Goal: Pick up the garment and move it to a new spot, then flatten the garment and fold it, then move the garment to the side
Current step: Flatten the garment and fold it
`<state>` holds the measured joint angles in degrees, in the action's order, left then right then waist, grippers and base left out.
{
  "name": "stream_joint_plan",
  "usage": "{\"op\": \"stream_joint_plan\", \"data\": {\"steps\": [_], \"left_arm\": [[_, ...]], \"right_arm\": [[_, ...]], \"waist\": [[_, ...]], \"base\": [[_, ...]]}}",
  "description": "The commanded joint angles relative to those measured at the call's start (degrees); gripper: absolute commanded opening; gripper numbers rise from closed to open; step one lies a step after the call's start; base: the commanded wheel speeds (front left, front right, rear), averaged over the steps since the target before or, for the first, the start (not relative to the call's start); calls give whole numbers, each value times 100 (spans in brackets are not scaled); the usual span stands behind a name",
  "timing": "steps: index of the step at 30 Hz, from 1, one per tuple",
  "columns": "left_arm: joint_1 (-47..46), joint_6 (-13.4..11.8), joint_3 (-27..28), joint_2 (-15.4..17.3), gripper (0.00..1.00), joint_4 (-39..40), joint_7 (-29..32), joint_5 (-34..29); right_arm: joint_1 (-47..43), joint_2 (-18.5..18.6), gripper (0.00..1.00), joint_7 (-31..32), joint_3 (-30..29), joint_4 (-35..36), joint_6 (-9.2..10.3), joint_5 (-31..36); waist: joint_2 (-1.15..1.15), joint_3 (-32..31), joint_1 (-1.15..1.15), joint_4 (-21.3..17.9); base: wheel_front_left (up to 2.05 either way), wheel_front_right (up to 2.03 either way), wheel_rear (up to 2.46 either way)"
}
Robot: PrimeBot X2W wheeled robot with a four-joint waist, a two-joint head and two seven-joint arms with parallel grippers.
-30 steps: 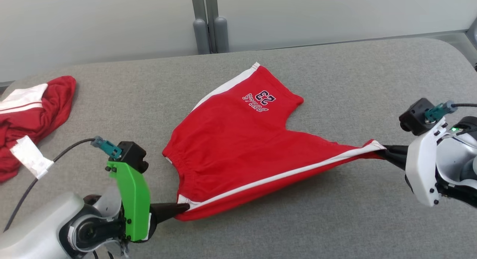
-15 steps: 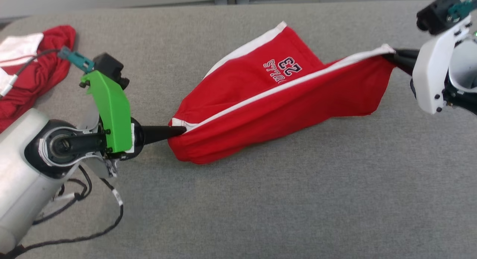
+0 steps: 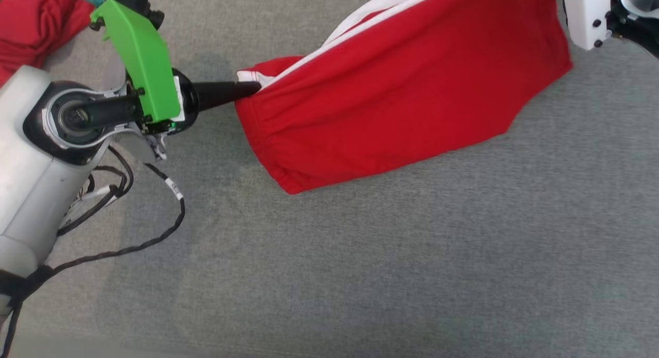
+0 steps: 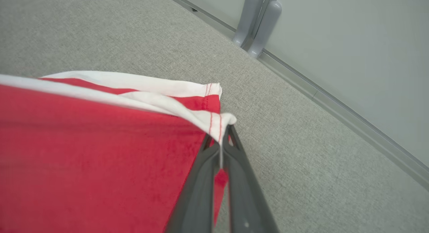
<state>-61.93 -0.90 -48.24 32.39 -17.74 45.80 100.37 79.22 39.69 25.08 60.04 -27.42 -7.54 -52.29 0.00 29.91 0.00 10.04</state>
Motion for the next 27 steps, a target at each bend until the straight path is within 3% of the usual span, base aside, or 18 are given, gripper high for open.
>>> {"op": "stream_joint_plan", "data": {"steps": [1, 2, 3, 4, 11, 15, 19, 21, 27], "left_arm": [[-105, 63, 41, -91, 28, -95, -50, 25], [-106, 93, 41, -147, 98, -154, -53, 38], [-108, 112, 36, -170, 100, -201, -57, 38], [-101, 139, 29, -186, 100, -243, -56, 35], [-28, 472, 10, -48, 100, -332, -379, -373], [36, 710, -70, 218, 100, -152, -1524, -1478], [385, 767, -79, 418, 100, 50, -2823, -2380], [618, 695, 21, 411, 100, 193, -3472, -2642], [1349, 106, 235, 473, 100, 587, -5274, -3521]], "right_arm": [[109, -48, 15, -115, 110, -157, 10, -27], [175, -76, 44, -227, 184, -279, 10, -33], [216, -104, 96, -323, 245, -370, 10, -46], [242, -142, 100, -455, 303, -459, 10, -50], [145, -325, 100, -1860, 473, -1039, 10, -176], [-206, -479, 100, -2881, 292, -1298, 10, -384], [-674, -571, 100, -3632, 137, -1591, 10, -603], [-895, -619, 100, -3817, 51, -1735, 9, -700], [-1333, -739, 100, -3982, -198, -2173, 9, -970]], "waist": [[0, 371, 0, 342], [0, 358, 0, 344], [0, 341, 0, 341], [0, 314, 0, 336], [0, -36, 0, 225], [0, -312, 0, 130], [0, -579, 0, 97], [0, -659, 0, 109], [0, -629, 0, 299]], "base": [[0, 0, 0], [0, 0, 0], [0, 0, 0], [0, 0, 0], [0, 0, 0], [0, 0, 0], [0, 0, 0], [0, 0, 0], [0, 0, 0]]}}
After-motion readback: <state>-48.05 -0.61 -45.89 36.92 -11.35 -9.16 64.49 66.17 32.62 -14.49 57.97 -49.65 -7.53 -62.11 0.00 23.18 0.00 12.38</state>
